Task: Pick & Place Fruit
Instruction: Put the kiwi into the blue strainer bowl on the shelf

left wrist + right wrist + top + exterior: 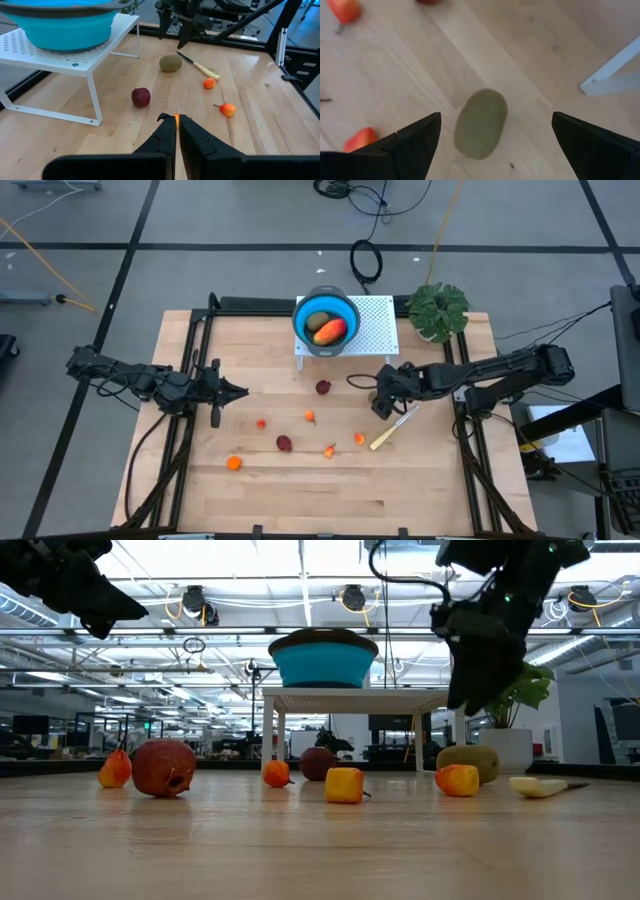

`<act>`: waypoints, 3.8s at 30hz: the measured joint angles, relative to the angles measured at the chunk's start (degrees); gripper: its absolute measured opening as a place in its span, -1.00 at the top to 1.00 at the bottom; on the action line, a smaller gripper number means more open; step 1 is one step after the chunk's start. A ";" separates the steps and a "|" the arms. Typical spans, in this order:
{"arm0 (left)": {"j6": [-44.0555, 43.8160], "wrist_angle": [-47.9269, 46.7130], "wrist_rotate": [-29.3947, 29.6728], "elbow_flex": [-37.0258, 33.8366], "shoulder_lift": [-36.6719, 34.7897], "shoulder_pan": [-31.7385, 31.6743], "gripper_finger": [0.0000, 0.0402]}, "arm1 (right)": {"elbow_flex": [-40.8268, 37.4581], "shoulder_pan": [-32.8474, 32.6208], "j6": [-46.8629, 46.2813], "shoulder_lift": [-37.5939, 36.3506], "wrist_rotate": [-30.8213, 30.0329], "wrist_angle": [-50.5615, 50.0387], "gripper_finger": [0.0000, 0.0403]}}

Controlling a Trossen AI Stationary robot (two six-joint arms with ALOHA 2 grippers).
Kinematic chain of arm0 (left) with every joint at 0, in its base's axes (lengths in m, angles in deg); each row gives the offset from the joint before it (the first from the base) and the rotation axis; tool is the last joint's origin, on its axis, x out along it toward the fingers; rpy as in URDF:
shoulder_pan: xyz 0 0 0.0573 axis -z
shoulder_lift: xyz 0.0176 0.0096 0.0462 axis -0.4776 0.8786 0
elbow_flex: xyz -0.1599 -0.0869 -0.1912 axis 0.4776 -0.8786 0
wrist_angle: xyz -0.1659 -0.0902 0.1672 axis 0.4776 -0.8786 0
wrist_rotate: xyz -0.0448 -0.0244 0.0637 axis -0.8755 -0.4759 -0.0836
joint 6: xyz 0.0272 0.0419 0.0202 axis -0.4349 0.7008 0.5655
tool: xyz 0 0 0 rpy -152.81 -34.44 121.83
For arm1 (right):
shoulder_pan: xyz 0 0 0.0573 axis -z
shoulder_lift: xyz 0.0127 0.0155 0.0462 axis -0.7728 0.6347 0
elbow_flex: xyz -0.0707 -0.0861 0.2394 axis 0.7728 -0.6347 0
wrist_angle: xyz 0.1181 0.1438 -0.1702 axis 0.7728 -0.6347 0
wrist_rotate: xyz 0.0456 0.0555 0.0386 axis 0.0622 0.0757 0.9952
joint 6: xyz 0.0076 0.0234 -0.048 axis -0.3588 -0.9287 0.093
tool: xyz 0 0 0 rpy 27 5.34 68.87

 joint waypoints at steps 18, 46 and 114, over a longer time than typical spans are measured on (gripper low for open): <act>-0.52 0.02 0.00 0.00 0.00 0.00 0.90 | -13.02 0.01 0.42 0.02 -3.02 18.53 -0.86; -1.56 0.04 0.34 0.00 0.00 0.00 0.90 | -20.13 0.02 1.41 0.02 -2.84 27.76 -0.77; -5.04 3.45 0.46 0.00 0.13 0.00 0.90 | -20.06 -0.09 -11.04 -2.34 12.03 98.03 -0.01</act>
